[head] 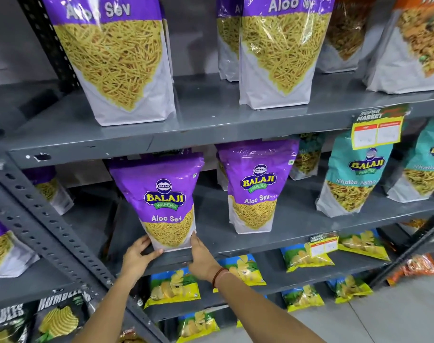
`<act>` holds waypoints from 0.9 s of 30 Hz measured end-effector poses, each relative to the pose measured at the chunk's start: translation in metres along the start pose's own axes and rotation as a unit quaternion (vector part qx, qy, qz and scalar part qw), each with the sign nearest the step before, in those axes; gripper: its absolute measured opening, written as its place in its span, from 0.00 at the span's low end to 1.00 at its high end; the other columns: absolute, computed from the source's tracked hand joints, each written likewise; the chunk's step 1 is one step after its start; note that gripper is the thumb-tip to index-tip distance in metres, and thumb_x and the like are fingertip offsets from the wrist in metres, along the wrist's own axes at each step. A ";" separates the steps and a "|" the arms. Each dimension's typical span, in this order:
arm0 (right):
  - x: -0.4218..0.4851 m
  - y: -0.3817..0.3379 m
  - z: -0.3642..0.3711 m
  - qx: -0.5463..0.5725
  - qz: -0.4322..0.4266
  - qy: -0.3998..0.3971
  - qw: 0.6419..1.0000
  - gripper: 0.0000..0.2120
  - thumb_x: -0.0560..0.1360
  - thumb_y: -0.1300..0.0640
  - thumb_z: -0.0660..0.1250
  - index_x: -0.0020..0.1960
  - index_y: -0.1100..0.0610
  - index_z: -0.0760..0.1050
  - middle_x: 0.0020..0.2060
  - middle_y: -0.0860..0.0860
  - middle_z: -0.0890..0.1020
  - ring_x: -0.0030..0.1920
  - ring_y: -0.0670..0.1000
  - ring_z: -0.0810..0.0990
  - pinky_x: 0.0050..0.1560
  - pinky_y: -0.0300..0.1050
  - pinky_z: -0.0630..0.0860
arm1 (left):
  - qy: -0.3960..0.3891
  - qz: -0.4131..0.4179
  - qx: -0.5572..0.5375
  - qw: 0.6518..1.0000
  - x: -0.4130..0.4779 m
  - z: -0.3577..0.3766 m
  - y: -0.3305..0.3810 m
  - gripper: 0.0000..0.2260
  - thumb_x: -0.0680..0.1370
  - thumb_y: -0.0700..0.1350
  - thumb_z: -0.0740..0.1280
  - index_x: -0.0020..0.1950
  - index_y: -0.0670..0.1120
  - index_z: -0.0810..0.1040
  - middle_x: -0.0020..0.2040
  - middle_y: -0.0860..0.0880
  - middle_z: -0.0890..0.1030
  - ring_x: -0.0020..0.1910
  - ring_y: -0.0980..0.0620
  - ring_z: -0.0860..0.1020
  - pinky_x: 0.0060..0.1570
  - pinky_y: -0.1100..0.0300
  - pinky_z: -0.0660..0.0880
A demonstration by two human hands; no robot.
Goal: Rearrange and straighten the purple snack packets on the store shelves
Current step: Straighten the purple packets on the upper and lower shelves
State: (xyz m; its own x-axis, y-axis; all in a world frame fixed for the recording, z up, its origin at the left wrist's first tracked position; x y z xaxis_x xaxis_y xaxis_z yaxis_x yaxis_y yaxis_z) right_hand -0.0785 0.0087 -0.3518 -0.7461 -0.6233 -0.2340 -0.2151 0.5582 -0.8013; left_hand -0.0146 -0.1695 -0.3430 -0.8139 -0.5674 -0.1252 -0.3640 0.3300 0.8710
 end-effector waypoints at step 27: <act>-0.034 0.028 -0.049 0.117 -0.034 0.179 0.976 0.25 0.73 0.65 0.65 0.68 0.59 0.65 0.64 0.54 0.72 0.68 0.54 0.69 0.70 0.46 0.66 | 0.152 -0.011 -0.076 0.985 -0.034 0.009 0.023 0.26 0.67 0.35 0.74 0.63 0.40 0.71 0.62 0.38 0.77 0.62 0.41 0.75 0.61 0.52 0.71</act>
State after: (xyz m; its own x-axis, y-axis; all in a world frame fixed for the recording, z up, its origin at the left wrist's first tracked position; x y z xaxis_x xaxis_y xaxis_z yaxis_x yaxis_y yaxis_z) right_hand -0.0898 0.0724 -0.3394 -0.9170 -0.3989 -0.0022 -0.1529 0.3566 -0.9216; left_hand 0.0007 -0.1361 -0.3226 -0.6249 -0.7805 -0.0166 -0.2891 0.2115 0.9336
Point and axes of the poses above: each hand's wrist, its own x-axis towards the middle knuckle, its own z-axis out of the palm, y = z × x, the point moved 8 cm from there along x, towards the middle knuckle
